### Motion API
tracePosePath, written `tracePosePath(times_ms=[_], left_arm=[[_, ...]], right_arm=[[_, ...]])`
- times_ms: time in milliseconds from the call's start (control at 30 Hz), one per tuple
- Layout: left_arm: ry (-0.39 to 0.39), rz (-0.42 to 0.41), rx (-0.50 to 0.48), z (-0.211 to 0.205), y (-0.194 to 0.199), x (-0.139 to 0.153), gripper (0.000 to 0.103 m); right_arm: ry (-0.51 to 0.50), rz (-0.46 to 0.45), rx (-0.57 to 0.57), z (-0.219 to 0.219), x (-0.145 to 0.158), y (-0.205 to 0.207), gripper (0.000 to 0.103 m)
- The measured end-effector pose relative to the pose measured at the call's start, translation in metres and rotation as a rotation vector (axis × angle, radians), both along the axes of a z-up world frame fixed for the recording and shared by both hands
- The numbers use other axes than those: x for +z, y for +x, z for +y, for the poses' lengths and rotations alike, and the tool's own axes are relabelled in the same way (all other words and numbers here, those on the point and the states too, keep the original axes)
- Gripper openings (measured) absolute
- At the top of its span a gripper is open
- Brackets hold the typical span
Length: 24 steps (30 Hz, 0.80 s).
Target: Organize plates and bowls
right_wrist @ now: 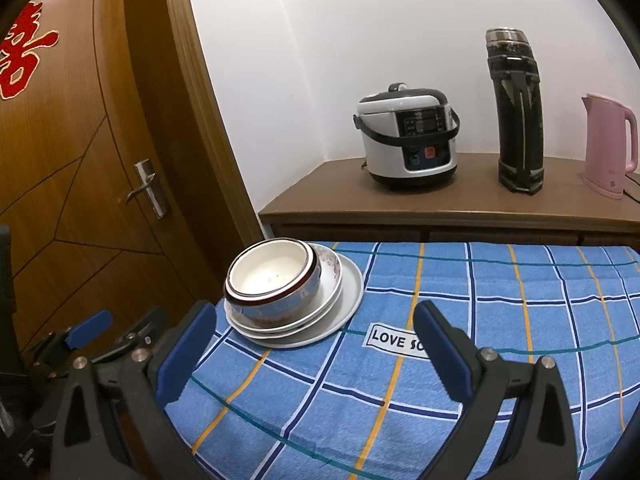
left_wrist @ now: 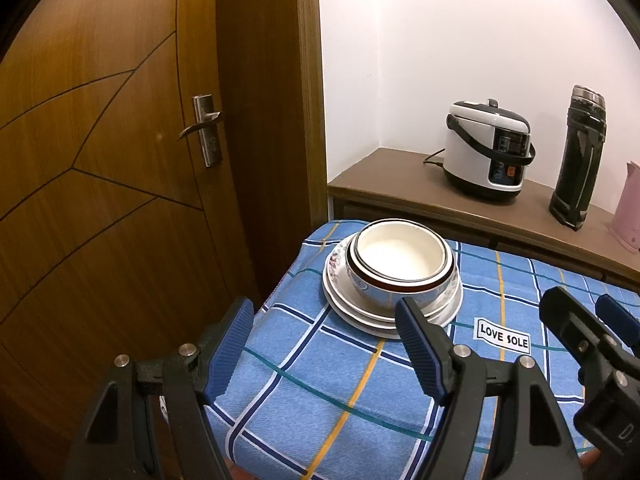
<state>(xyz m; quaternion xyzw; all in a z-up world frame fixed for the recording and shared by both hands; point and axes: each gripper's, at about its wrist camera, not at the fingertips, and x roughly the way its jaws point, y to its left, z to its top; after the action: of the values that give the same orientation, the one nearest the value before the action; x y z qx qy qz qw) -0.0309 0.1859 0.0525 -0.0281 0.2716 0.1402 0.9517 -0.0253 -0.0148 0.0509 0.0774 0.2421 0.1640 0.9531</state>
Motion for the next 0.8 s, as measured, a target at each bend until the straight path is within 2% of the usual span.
tracePosePath(times_ms=[400,600,800], left_arm=[[0.0,0.016,0.03,0.0011,0.0044,-0.0005,0.076],[-0.029,0.01,-0.008,0.0004,0.0049,-0.0021,0.077],[0.006,-0.019,0.001,-0.005,0.002,0.0022,0.077]], right_arm=[[0.002,-0.007,-0.017,-0.0069,0.0011,-0.0013,0.101],[-0.001,-0.012,-0.025,-0.0083,0.0022,-0.0012,0.101],[-0.003,-0.006,-0.022,-0.0076,0.0009,0.0001,0.101]])
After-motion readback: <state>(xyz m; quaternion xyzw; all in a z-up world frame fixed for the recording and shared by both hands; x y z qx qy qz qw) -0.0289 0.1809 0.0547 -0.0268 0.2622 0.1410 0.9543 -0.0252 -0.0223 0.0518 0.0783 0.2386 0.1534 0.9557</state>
